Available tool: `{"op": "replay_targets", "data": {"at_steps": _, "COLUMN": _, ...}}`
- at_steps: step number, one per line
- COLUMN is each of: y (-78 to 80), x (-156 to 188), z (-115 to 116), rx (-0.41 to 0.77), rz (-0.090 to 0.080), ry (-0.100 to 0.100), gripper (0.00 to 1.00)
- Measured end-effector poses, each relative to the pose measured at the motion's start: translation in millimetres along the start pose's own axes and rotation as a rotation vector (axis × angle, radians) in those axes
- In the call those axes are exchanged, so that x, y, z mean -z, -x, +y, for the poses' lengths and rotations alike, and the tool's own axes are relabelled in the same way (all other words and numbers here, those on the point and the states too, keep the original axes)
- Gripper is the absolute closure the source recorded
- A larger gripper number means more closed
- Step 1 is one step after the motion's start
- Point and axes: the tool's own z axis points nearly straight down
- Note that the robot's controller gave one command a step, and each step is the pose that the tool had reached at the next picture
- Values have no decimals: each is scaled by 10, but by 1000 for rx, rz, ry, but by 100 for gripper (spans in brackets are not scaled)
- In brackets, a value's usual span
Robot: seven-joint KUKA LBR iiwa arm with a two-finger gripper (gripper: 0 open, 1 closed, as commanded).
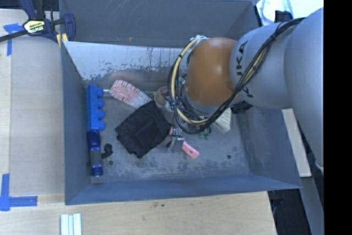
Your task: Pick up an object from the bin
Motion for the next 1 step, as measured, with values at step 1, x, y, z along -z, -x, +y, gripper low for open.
{"op": "replay_targets", "data": {"at_steps": 1, "y": 54, "x": 628, "z": 18, "rx": 267, "rz": -10, "ry": -4, "gripper": 0}}
